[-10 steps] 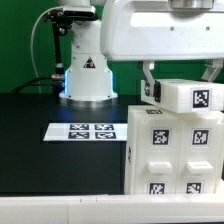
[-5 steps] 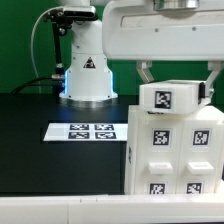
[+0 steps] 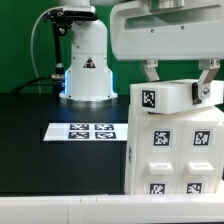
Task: Assemble cabinet
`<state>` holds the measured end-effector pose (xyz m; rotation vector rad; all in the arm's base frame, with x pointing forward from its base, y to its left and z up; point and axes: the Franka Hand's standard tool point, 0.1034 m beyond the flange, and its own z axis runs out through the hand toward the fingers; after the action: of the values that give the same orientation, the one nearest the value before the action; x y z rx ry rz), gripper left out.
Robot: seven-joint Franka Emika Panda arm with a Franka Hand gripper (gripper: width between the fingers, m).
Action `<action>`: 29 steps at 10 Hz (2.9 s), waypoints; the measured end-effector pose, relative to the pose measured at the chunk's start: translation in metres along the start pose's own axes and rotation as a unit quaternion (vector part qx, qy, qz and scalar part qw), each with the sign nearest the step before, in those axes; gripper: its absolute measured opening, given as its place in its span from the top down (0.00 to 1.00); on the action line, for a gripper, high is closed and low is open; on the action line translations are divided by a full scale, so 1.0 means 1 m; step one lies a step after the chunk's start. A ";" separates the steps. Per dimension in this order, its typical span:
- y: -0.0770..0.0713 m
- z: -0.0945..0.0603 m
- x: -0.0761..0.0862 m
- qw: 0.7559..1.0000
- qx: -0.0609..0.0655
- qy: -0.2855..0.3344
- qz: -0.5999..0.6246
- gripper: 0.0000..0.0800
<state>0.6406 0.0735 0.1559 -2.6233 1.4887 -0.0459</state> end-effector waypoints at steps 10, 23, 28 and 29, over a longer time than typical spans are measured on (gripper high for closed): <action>0.004 0.012 -0.008 0.878 0.061 -0.021 0.475 0.32; 0.000 -0.030 -0.013 0.972 0.002 -0.043 -0.229 0.00; -0.003 -0.028 -0.015 0.791 -0.064 -0.048 -0.606 0.00; -0.006 -0.028 -0.015 0.768 -0.062 -0.046 -0.636 0.00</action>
Offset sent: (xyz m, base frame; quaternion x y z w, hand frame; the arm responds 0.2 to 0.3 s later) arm -0.0068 -0.0006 -0.0086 0.0796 0.0323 0.2372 0.9676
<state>0.6352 0.0867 0.1848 -3.0776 -0.5504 0.0593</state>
